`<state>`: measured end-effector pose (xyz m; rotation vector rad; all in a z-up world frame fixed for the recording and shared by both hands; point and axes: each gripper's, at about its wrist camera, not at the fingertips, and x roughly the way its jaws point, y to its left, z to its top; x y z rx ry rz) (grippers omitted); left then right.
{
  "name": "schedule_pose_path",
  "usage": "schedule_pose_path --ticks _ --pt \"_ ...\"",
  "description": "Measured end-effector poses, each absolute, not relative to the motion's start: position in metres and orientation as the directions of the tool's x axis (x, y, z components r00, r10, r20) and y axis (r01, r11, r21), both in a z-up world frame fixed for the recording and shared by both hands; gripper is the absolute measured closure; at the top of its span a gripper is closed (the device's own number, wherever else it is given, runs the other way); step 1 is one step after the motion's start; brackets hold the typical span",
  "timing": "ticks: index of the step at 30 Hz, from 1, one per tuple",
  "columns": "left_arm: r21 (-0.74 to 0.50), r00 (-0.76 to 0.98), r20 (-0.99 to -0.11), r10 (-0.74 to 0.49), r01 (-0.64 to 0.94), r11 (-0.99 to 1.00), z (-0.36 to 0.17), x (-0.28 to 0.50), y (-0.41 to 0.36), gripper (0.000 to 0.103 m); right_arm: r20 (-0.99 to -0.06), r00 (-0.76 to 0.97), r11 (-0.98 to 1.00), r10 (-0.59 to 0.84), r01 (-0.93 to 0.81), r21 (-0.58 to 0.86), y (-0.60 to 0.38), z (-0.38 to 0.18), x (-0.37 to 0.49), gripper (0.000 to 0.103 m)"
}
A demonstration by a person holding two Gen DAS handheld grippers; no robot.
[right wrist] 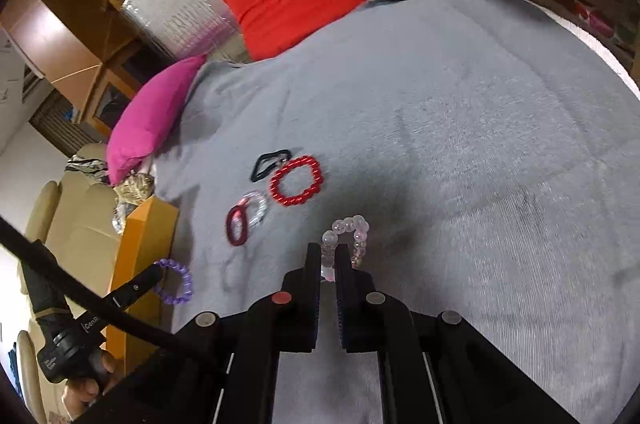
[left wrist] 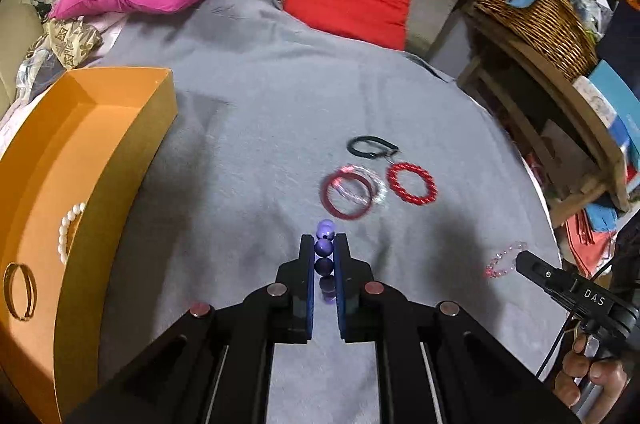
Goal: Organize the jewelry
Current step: 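Carry the purple and pink bead bracelets over the orange box with both tools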
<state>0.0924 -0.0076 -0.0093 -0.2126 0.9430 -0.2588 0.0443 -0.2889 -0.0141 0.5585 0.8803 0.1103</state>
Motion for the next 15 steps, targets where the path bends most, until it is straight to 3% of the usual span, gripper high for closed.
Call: schedule_pose_path --ticks 15 --pt "-0.329 0.549 -0.731 -0.406 0.237 0.914 -0.003 0.033 -0.019 0.094 -0.668 0.661 0.853 0.341 0.081 0.515 -0.278 -0.008 -0.016 0.095"
